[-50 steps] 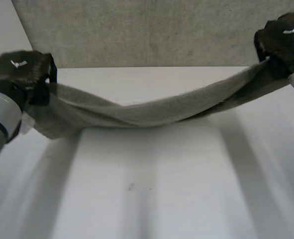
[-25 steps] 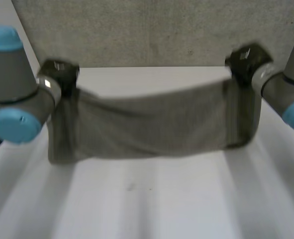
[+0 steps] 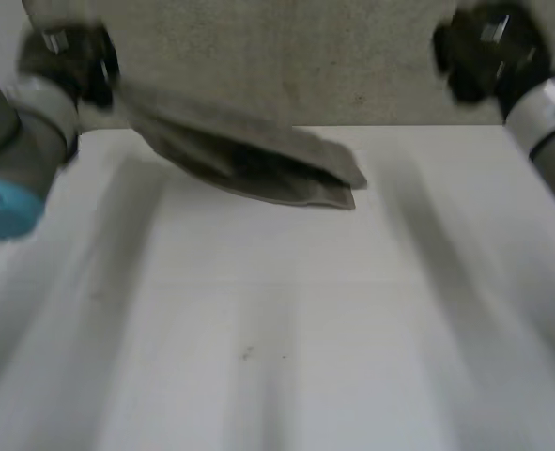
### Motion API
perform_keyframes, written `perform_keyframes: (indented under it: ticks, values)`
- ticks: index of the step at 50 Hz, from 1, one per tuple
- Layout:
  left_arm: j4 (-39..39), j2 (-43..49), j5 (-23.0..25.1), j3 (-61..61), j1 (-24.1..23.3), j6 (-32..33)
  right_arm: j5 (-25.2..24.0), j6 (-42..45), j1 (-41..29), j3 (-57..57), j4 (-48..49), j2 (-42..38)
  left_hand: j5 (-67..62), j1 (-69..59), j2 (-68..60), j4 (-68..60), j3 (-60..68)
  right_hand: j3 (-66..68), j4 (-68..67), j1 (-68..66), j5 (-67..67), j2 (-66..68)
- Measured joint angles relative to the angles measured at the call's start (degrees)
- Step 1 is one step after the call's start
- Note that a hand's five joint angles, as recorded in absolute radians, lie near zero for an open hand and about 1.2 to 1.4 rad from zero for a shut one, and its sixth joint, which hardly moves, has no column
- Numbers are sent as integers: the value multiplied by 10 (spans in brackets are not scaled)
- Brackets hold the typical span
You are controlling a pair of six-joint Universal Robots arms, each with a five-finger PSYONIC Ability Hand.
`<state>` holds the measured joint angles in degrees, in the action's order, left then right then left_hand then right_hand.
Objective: Fold the towel.
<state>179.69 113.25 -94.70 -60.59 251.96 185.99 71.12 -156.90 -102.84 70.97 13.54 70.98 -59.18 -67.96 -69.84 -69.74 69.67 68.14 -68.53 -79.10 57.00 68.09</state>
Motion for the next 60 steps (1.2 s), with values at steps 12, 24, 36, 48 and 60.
perform_keyframes:
  ticks: [12, 24, 36, 48, 60]
  values:
    - [-3, -28, 0, -239, -15, 4, -8, 1, 2, 131, -95, -63, 0, 0, 0, 0, 0, -314, 310, 350, -291, -314]
    - [-23, -136, -2, -242, -65, 1, -4, -144, -32, 129, -86, -67, 0, 0, 0, 0, 0, -541, 535, 652, -521, -531]
    - [-70, -292, -4, -202, -117, 1, 25, -232, -165, 47, -57, -95, 0, 0, 0, 0, 0, -556, 548, 668, -528, -547]
    - [-93, -375, -7, -199, -138, 1, 83, -280, -228, -52, 41, -215, 0, 0, 0, -1, 0, -556, 548, 670, -530, -547]
    - [-114, -411, -9, -210, -128, 0, 86, -283, -221, -93, 30, -331, 0, 0, 0, -1, 0, -193, 197, 230, -200, -189]
